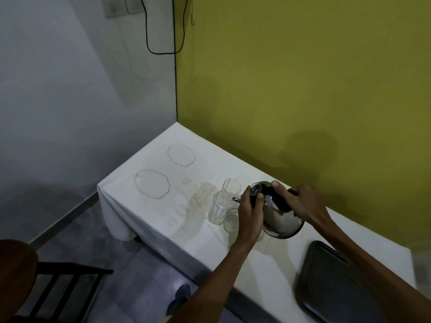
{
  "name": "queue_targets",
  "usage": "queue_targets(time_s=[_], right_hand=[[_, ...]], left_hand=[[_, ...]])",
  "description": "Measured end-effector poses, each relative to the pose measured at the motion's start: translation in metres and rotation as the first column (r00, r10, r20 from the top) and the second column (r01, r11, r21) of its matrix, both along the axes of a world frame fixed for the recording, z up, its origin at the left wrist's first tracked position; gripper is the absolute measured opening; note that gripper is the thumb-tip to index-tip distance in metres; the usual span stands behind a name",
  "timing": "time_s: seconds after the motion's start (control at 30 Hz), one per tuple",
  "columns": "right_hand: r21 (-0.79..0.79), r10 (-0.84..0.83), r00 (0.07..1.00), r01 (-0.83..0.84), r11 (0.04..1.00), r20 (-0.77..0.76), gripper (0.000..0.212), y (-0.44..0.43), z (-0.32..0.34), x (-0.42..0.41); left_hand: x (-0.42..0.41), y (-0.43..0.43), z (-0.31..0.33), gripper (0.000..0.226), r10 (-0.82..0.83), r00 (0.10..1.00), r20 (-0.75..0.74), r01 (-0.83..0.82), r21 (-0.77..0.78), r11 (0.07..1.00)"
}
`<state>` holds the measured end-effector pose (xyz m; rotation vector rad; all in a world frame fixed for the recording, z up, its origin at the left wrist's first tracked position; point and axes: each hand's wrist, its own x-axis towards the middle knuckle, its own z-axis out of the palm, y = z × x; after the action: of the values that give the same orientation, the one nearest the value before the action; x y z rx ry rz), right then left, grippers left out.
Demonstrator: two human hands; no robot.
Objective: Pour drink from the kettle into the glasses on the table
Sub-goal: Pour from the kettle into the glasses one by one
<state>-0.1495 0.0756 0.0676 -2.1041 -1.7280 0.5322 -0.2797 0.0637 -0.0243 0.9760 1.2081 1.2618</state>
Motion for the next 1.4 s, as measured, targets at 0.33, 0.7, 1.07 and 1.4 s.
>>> queue_targets(time_s=[0.33, 0.7, 1.07, 1.4], right_hand=[[-0.014, -0.027, 1.0, 0.027, 1.0, 0.01, 0.083, 0.0, 0.003, 0.0], [-0.032, -0.028, 0.999, 0.027, 0.999, -0.041, 0.105, -0.004, 0.008, 0.0], [-0.008, -0.032, 0.999, 0.032, 0.999, 0.018, 0.079, -0.002, 0.015, 0.0], [-0.02, -0.026, 0.999, 0.027, 0.999, 0.019, 0.079, -0.001, 0.016, 0.001]], left_hand=[[0.003, 0.002, -0.001, 0.045, -0.017, 1.0, 0.006, 0.018, -0.039, 0.999], [0.002, -0.001, 0.003, 0.028, -0.013, 1.0, 0.026, 0.013, -0.03, 0.999], [0.006, 0.0, 0.007, 0.032, 0.004, 0.999, 0.045, -0.003, -0.016, 1.0], [0.008, 0.001, 0.006, 0.049, 0.009, 0.999, 0.04, -0.008, -0.033, 0.999]])
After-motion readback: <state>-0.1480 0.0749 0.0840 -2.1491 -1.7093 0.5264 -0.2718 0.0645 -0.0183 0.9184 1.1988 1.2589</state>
